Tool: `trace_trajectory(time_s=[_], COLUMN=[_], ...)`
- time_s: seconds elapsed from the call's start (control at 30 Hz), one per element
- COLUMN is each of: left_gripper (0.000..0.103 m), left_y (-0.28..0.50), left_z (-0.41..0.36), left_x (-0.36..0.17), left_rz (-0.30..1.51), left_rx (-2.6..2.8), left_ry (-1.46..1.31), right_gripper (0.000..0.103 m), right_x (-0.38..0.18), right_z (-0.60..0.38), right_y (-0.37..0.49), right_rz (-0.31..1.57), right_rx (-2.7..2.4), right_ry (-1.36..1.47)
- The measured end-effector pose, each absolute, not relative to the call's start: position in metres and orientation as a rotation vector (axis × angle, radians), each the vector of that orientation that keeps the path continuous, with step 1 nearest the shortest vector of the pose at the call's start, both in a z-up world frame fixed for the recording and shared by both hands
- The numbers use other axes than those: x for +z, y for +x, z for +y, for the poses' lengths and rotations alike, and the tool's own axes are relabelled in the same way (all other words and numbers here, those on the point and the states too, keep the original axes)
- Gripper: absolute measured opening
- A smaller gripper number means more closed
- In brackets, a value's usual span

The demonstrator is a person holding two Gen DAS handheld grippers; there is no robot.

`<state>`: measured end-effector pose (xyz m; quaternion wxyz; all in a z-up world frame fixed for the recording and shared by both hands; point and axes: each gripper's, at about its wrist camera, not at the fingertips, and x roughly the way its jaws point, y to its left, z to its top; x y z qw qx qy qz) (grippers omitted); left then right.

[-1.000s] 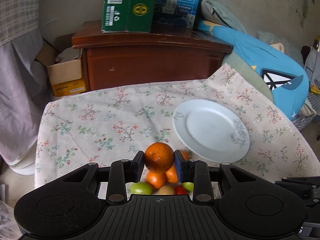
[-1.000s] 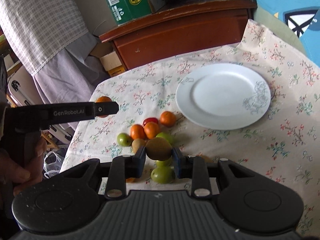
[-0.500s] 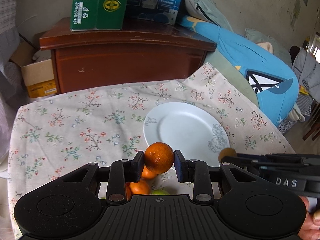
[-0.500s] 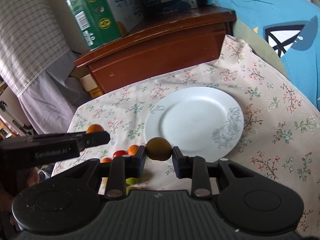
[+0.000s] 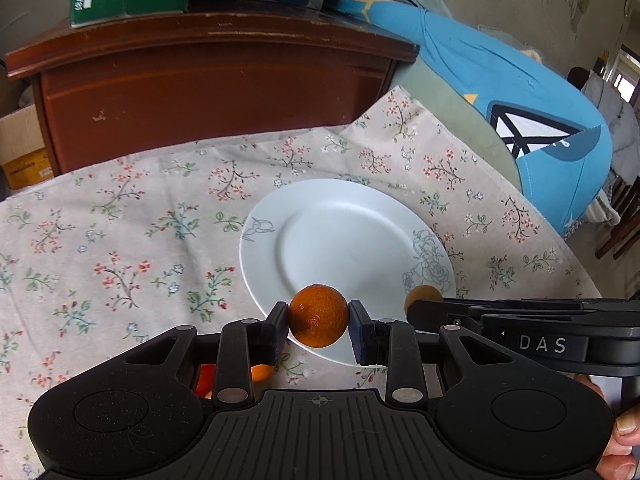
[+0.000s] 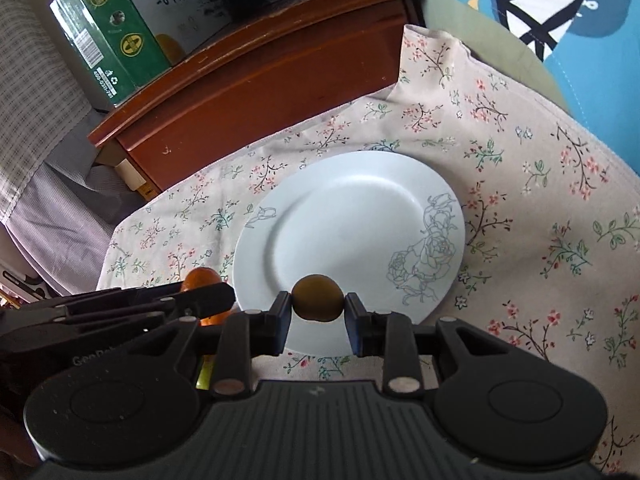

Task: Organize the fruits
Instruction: 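Carry the mandarin with the left tool over the white plate while the right tool carries the brown fruit there, then open both grippers to set the mandarin and brown fruit on the plate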

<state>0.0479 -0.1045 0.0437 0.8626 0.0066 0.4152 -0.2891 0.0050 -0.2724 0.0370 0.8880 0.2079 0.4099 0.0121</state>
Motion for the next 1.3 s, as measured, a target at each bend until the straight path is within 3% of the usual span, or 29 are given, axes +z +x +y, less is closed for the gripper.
trace_trajectory(time_s=[0.43, 0.63, 1.0, 1.3], left_gripper=[0.032, 0.044, 0.049, 0.065], left_y=[0.059, 0.059, 0.063, 0.061], left_z=[-0.123, -0.124, -0.119, -0.108], left_x=[0.024, 0.023, 0.014, 0.012], left_rz=[0.887, 0.865, 0.882, 0.879], left_rx=[-0.615, -0.576, -0.486, -0.454], left_ry=[0.036, 0.064, 0.124, 0.114], right_gripper=[0.032, 0.033, 0.042, 0.044], right_x=[0.02, 0.023, 0.011, -0.002], right_z=[-0.287, -0.298, -0.327, -0.32], right_y=[0.025, 0.028, 0.032, 0.04], right_rz=[0.889, 0.866, 0.841, 0.883], right_rx=[-0.028, -0.069, -0.291, -0.243], right_ry=[0.516, 0.538, 0.503, 0.5])
